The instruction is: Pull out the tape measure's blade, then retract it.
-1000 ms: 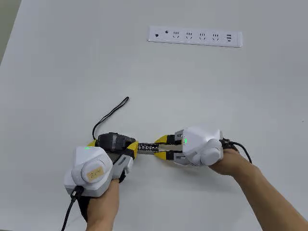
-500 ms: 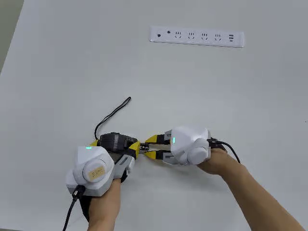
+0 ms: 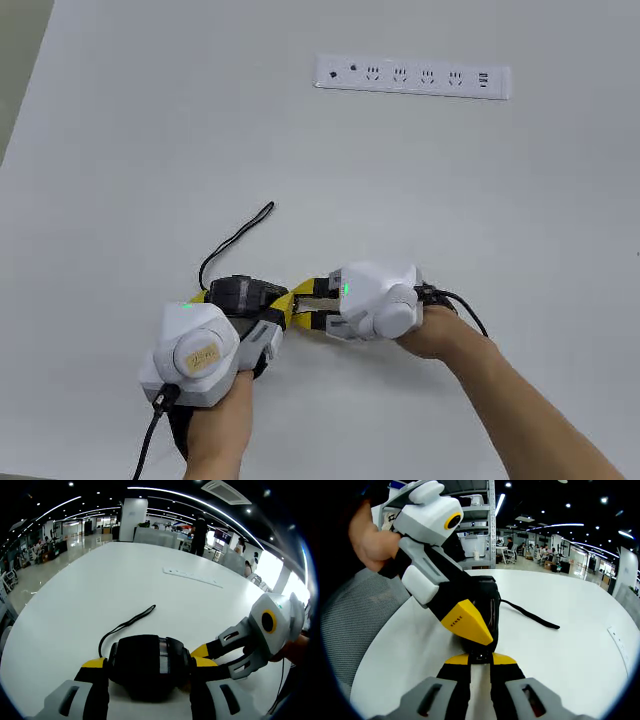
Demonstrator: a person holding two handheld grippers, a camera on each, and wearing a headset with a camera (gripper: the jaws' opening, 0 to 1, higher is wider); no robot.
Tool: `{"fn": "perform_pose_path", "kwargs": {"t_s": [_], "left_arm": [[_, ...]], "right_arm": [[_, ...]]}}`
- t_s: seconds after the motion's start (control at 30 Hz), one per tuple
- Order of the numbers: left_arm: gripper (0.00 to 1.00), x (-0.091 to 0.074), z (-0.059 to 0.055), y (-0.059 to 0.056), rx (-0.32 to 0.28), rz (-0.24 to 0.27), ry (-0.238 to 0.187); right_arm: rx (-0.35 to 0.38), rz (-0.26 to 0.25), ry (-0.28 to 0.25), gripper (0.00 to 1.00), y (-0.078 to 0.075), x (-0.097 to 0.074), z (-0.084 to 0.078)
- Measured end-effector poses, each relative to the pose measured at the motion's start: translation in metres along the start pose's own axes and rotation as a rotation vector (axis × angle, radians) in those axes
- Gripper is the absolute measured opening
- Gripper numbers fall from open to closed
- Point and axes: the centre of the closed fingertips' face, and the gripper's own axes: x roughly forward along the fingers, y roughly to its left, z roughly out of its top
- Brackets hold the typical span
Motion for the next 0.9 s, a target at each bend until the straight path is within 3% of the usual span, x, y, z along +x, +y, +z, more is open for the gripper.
{"fn": "perform_pose_path", "kwargs": {"t_s": [0.37, 0.9], "left_arm": [[0.63, 0.0003, -0.0023, -0.0027, 0.036, 0.009, 0.008], [0.65, 0.0013, -0.0026, -0.0011, 0.010, 0.008, 0.008]], "right_arm": [[-0.026, -0.003, 0.017, 0.13, 0.0022, 0.0010, -0.0041], [0.003, -0.027, 0.020, 0.14, 0.0004, 0.0030, -0.0040]]}}
